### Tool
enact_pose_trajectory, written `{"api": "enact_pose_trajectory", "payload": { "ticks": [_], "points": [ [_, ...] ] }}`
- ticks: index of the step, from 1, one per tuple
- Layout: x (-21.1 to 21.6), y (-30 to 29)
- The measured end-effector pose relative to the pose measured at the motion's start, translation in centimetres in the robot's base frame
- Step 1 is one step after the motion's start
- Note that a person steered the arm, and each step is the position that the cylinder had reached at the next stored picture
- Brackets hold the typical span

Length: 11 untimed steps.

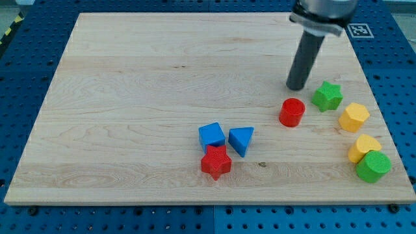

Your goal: Push the hexagon to the top of the red circle

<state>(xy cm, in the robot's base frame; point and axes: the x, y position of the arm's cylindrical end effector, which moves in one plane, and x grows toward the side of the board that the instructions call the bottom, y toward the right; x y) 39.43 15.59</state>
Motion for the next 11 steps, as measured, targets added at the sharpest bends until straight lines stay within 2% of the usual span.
{"api": "enact_pose_trajectory", "payload": {
  "ticks": [1, 2, 3, 4, 5, 6, 8, 11],
  "points": [
    [-2.1, 4.3],
    [3.1, 13.2],
    [9.8, 13.6],
    [12.2, 13.6],
    [12.1, 12.9],
    [11.7, 9.6],
    [8.7, 8.5],
    [3.9, 0.1]
  ]
}}
